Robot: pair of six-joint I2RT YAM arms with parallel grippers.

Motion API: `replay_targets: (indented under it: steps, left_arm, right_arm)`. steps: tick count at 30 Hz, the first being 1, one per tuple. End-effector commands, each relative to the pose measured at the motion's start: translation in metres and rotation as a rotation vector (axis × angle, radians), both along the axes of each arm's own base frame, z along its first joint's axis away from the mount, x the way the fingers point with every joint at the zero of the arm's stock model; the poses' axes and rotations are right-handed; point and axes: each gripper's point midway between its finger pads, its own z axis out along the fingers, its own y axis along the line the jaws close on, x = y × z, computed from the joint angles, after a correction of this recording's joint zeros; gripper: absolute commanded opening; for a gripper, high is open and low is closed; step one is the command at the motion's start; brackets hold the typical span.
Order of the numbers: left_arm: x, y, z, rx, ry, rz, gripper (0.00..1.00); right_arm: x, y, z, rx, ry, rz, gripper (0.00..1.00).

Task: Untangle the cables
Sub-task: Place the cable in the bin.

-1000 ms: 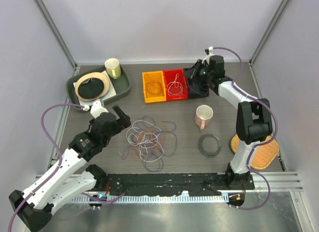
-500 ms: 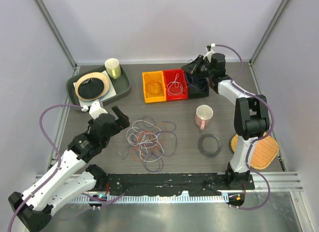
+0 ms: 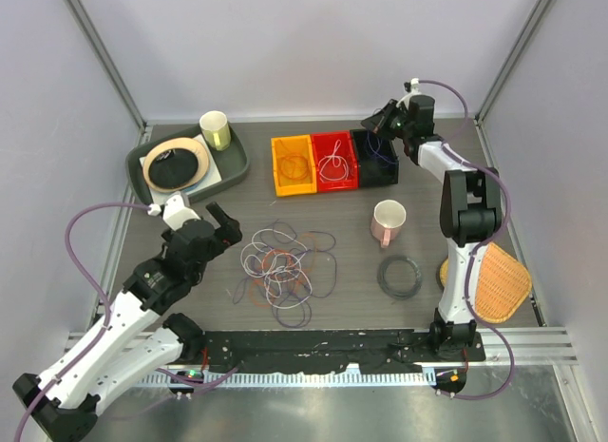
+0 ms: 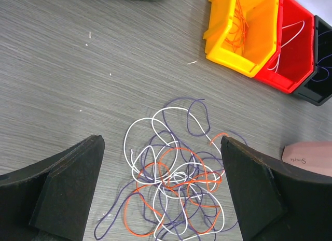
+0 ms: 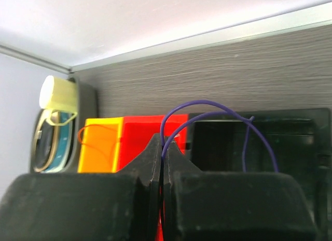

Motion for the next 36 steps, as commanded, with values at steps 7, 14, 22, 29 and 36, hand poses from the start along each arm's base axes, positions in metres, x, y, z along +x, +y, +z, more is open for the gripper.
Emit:
replay_targets:
  steps: [7, 14, 22, 29, 36]
  left_arm:
    - [0.006, 0.002, -0.001, 0.030, -0.018, 0.004, 1.00]
    - [0.007, 0.001, -0.006, 0.043, -0.004, 0.004, 1.00]
    - [0.004, 0.002, -0.005, 0.039, -0.009, -0.001, 1.00]
    - [0.002, 0.001, -0.004, 0.031, -0.013, -0.017, 1.00]
    - [0.002, -0.002, -0.006, 0.033, 0.002, -0.029, 1.00]
  right_arm:
    - [0.015, -0.015, -0.027, -0.271, -0.086, 0.019, 0.01]
    - [0.016, -0.021, -0.063, -0.439, -0.020, -0.014, 0.01]
    - [0.018, -0.017, -0.076, -0.527, 0.046, -0.035, 0.11]
    - [0.008, -0.019, -0.048, -0.598, 0.046, -0.089, 0.39]
    - [-0.015, -0.018, -0.011, -0.700, 0.035, -0.149, 0.51]
